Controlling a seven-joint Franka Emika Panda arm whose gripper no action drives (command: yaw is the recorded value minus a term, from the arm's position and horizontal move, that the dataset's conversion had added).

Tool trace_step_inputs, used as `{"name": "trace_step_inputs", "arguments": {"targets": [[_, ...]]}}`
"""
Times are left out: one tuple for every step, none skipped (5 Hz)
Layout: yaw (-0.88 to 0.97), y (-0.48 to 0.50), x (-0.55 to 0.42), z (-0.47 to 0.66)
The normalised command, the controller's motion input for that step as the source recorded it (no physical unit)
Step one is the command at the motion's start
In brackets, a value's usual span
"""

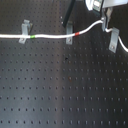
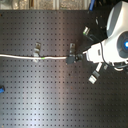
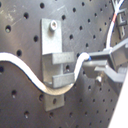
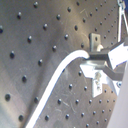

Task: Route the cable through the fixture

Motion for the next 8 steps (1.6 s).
{"name": "trace_step_inputs", "arguments": {"targets": [[-0.49,-0.509,0.068,-0.42],[-0.74,-0.329,0.044,-0.24],[-0.76,-0.293,0.09,-0.23],[-0.7,-0.272,0.134,-0.3],[-0.68,-0.191,0.145,-0.47],[-0.08,0.11,0.208,-0.3],[0.55,0.193,0.231,0.06],[0.75,0.074,0.1,0.1]]}}
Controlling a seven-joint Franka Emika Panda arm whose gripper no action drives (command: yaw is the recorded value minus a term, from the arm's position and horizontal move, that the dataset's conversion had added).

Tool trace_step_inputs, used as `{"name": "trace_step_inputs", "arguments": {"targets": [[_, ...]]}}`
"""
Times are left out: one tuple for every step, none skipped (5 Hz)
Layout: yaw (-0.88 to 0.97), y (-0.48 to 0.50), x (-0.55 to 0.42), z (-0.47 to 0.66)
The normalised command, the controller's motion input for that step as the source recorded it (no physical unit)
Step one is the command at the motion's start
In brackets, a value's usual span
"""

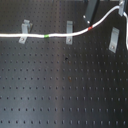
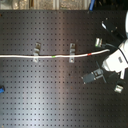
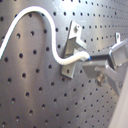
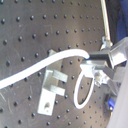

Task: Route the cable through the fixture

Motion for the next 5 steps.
{"name": "trace_step_inputs", "arguments": {"targets": [[1.0,0.002,0.002,0.1],[1.0,0.0,-0.001,0.09],[0.99,0.008,-0.003,0.07],[0.81,0.277,-0.059,0.0],[0.61,0.404,-0.048,0.0]]}}
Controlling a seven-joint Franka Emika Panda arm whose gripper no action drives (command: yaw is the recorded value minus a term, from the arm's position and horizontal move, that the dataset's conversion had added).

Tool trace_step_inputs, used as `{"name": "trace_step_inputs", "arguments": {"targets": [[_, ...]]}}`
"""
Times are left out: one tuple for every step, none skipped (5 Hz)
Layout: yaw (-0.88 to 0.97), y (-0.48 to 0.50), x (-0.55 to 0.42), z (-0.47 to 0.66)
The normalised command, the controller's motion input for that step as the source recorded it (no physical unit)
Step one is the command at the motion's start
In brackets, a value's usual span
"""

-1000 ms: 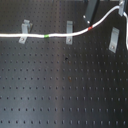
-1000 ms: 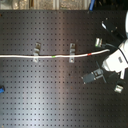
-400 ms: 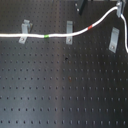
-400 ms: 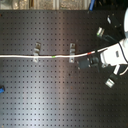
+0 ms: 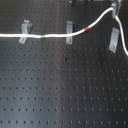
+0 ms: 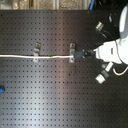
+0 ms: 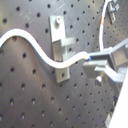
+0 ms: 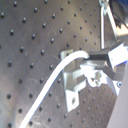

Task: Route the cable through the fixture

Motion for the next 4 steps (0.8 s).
{"name": "trace_step_inputs", "arguments": {"targets": [[0.05,0.011,0.0,0.0],[-0.1,-0.038,-0.218,0.16],[-0.06,0.046,-0.198,0.25],[0.19,0.186,-0.005,0.01]]}}
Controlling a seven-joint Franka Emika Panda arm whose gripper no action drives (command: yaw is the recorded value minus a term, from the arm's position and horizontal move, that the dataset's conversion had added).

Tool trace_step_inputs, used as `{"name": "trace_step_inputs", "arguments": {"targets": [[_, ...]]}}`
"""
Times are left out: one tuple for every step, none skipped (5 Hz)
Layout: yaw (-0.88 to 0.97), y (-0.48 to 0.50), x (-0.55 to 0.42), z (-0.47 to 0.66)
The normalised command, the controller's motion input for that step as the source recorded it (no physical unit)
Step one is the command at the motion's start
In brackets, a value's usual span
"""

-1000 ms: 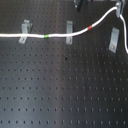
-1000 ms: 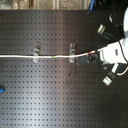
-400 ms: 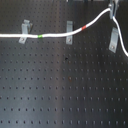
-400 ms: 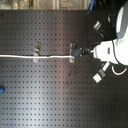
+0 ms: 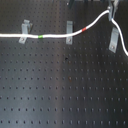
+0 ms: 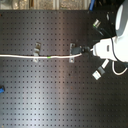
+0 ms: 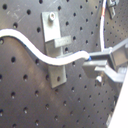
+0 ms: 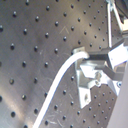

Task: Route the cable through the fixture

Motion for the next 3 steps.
{"name": "trace_step_inputs", "arguments": {"targets": [[0.33,0.202,0.089,0.0],[0.06,-0.004,0.085,0.25],[-0.05,-0.176,-0.016,0.45]]}}
